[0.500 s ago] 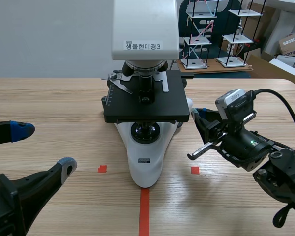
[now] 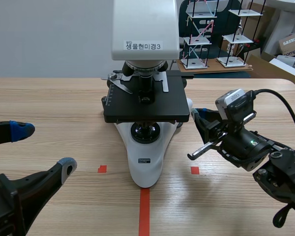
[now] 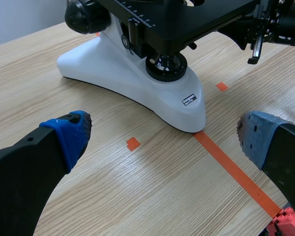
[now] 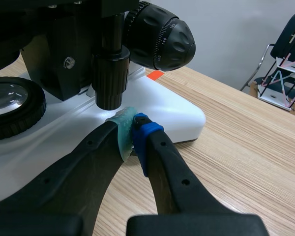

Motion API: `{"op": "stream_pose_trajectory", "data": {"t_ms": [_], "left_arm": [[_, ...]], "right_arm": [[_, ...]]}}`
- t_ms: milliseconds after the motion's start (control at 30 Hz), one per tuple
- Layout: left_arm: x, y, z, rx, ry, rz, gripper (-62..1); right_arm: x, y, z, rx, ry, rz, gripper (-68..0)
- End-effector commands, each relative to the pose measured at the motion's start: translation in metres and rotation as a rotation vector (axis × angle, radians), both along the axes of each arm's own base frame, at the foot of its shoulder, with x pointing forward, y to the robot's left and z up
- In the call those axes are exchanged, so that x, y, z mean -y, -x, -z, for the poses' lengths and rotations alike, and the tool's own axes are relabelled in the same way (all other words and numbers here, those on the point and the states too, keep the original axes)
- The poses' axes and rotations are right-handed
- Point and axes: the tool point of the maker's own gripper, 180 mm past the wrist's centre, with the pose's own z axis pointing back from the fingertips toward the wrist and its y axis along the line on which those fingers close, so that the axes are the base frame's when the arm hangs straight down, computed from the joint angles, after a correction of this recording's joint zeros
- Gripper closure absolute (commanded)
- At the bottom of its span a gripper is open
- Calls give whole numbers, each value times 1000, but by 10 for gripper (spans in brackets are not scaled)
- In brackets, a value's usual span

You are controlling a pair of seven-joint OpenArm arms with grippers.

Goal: Return to the home posture

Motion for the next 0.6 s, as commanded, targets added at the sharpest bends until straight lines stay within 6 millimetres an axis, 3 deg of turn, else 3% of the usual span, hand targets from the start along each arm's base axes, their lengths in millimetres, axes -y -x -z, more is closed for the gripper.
{"op": "stream_pose_trajectory", "data": {"t_ms": [0,367,567], "left_arm": [[3,0,-8,20,24,4,-623],[3,0,-8,20,24,4,-623],[3,0,-8,20,24,4,-623]], "right_arm": [[4,-6,-14,45,-8,3,-2],[4,-6,-14,44,-9,2,-11],[12,19,-11,69,-21,-15,-147]]}}
